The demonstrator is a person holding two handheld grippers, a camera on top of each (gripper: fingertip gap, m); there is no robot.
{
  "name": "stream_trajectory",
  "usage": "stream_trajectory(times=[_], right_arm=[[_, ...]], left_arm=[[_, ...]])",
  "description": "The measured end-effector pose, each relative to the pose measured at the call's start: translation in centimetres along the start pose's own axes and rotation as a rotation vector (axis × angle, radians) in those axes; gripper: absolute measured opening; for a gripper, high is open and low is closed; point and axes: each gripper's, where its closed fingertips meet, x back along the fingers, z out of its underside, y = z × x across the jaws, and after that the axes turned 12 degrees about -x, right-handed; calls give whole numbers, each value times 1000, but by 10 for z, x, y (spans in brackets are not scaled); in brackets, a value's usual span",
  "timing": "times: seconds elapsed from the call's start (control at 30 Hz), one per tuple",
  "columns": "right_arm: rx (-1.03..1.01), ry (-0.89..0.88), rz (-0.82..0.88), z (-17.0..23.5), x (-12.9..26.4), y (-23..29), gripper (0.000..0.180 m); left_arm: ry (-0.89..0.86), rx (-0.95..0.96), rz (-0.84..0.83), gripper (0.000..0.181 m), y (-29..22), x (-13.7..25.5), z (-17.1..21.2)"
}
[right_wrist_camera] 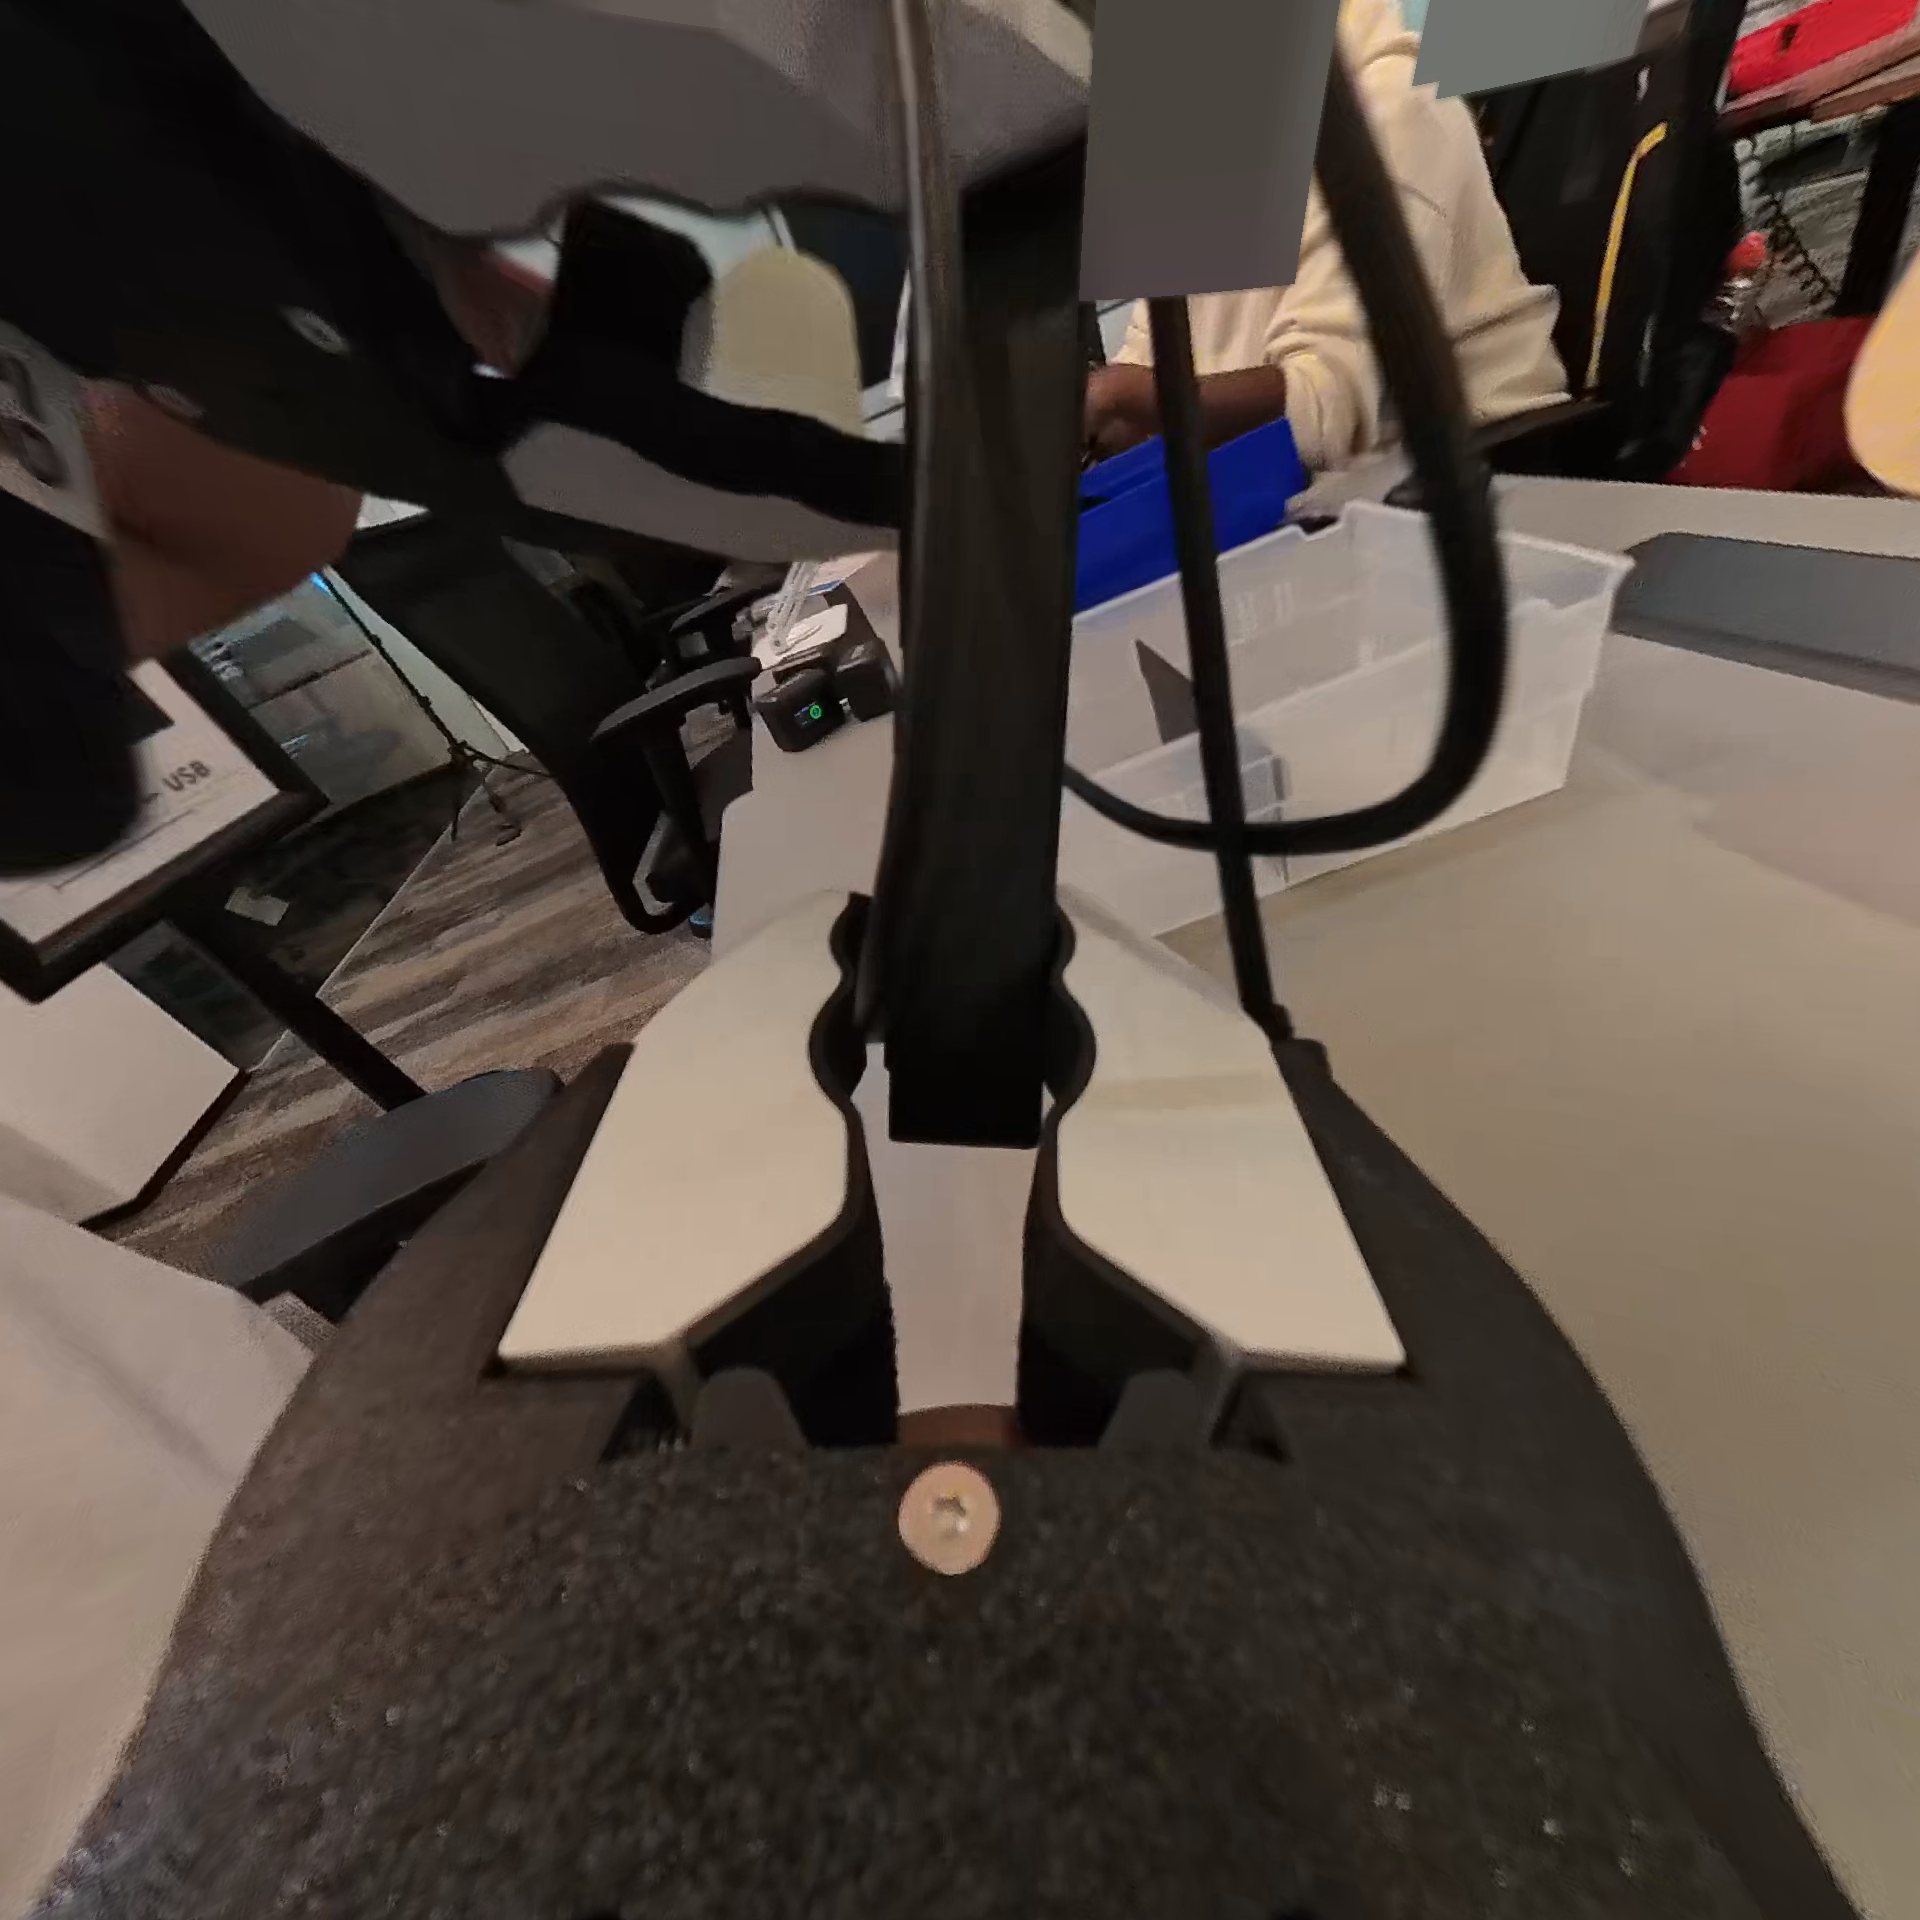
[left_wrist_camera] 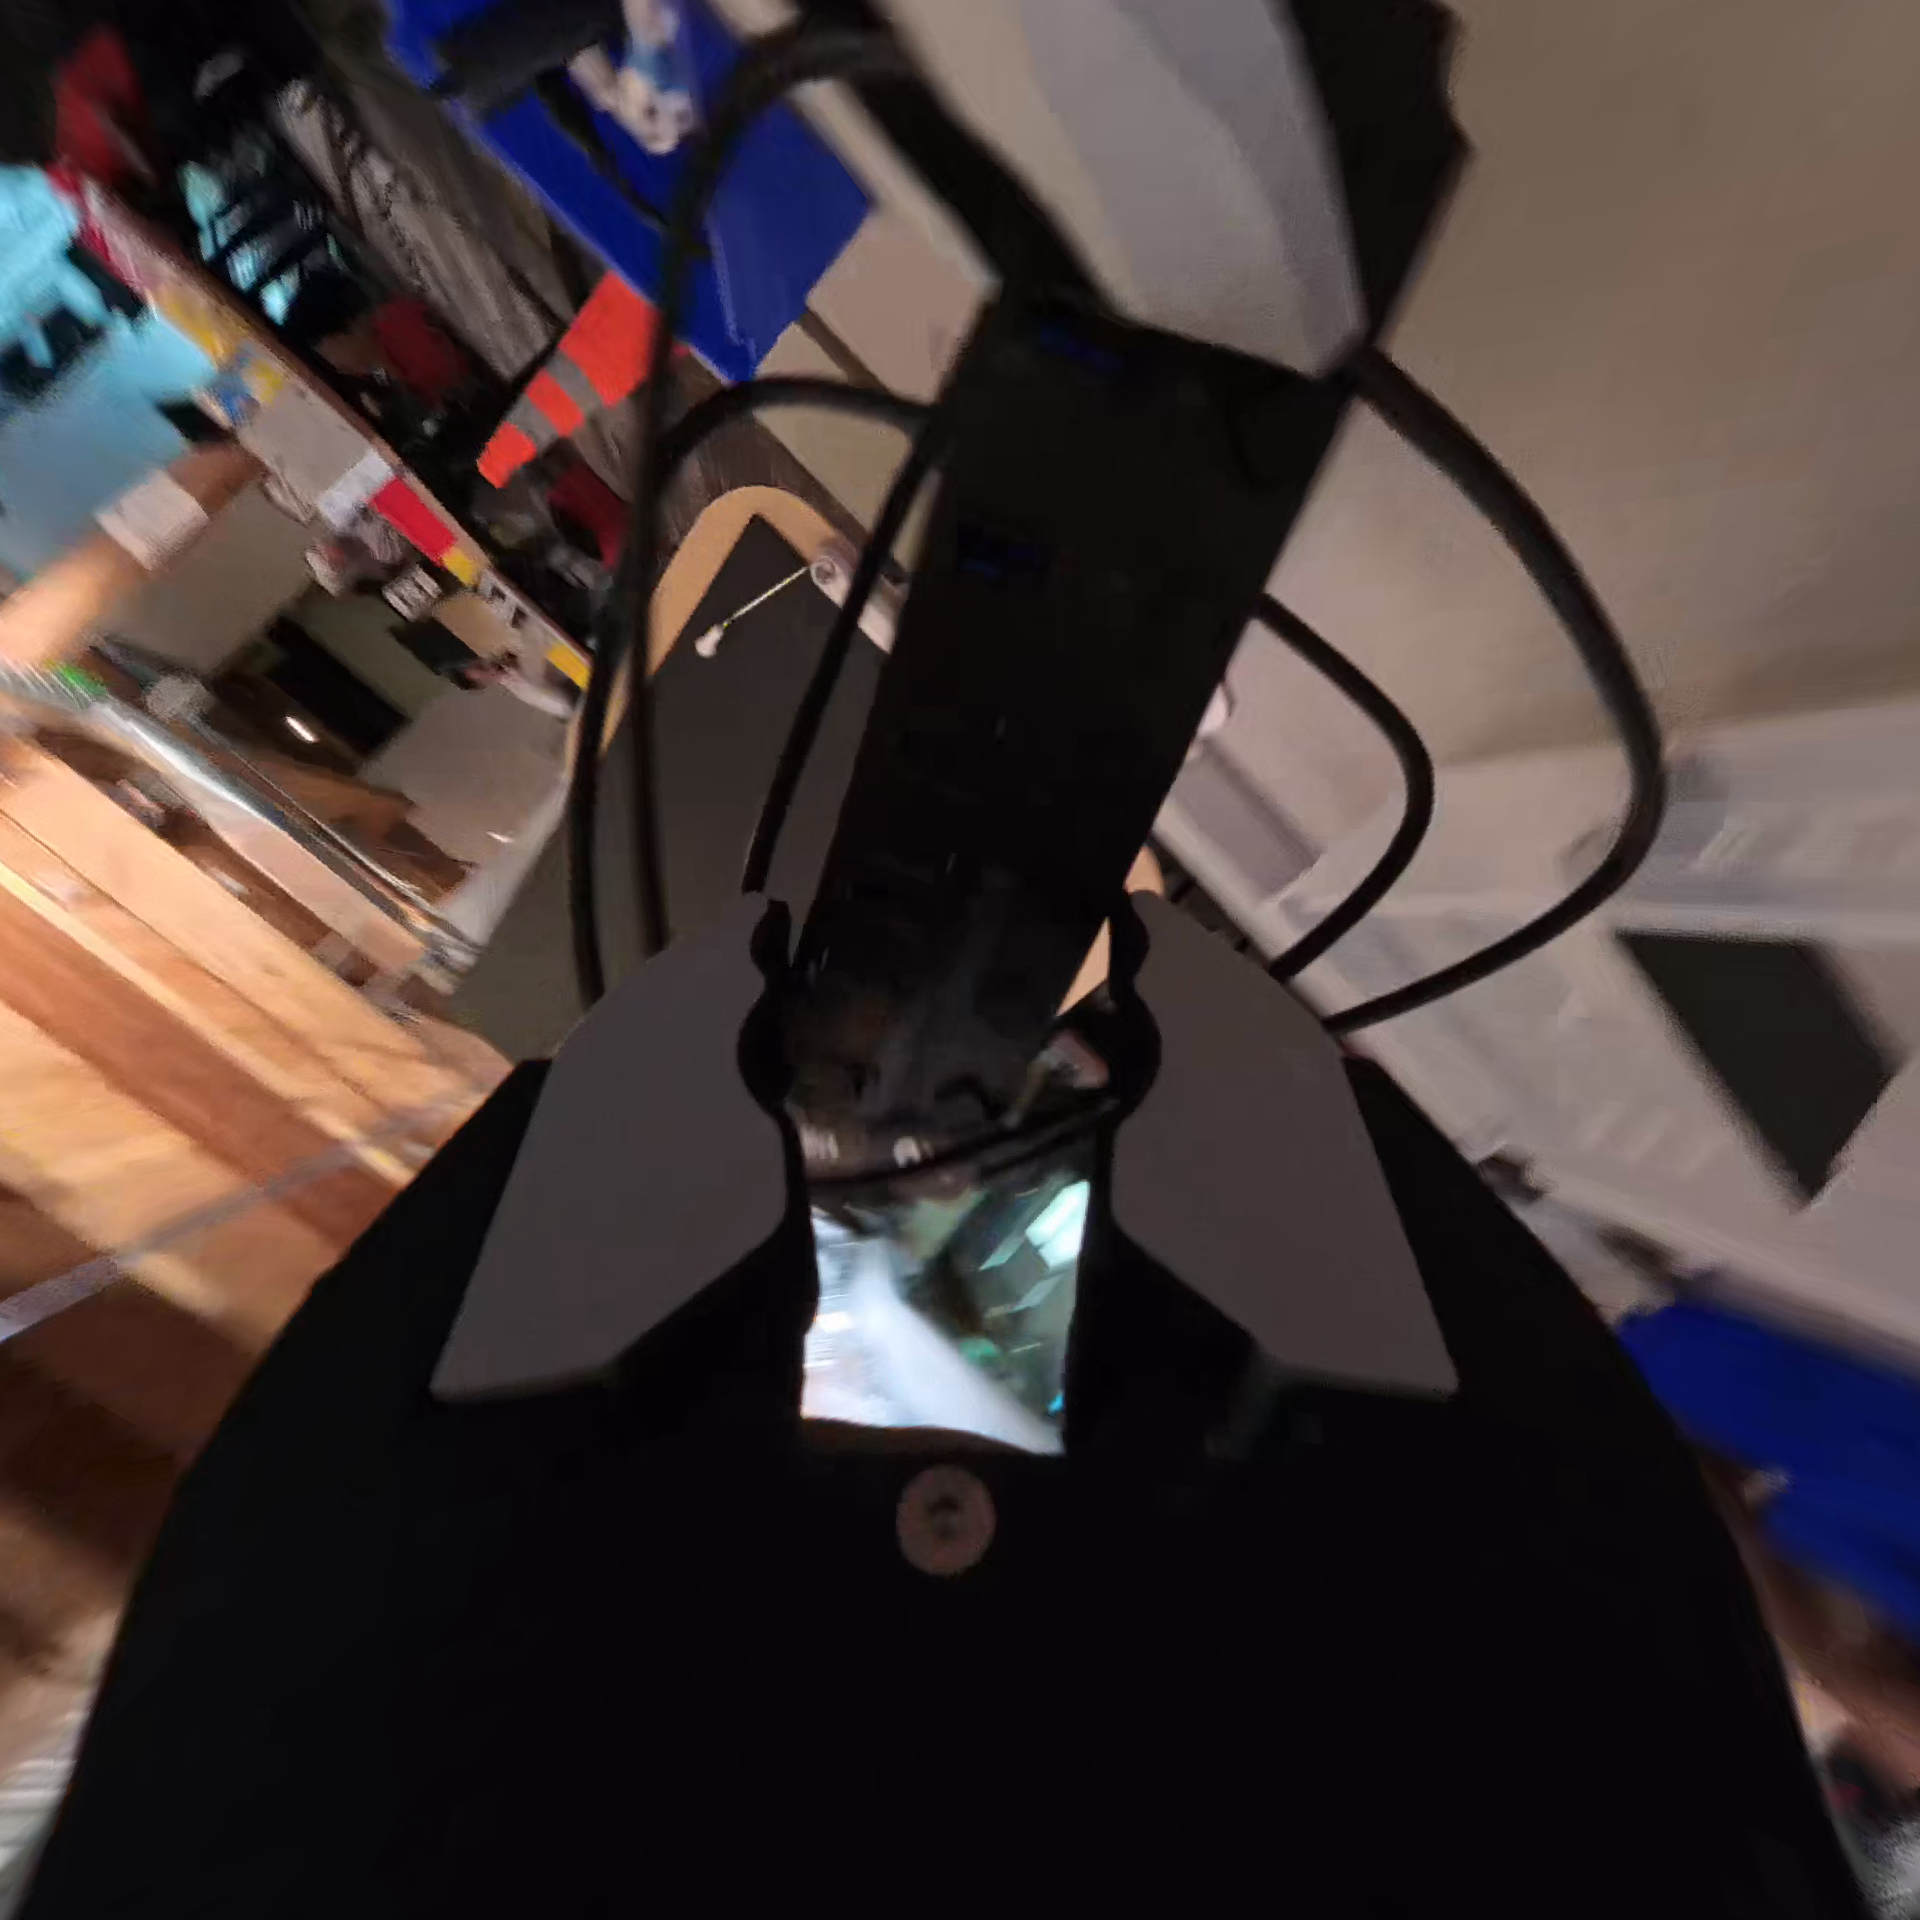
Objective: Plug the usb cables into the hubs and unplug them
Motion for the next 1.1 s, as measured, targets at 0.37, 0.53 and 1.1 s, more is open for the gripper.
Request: stream_trajectory(times=[0.37, 0.53, 1.1], right_arm=[[-332, -214, -198, 4, 22, -28, 30], [-434, -287, -281, 1, 21, -26, 29], [-411, -81, -424, 57, -34, 13, 30]], left_arm=[[-938, 2092, -123, 48, -12, 23, -59], [-1058, 2365, -34, 57, -59, 7, -123], [-1283, 2309, 80, 26, -64, 12, -142]])
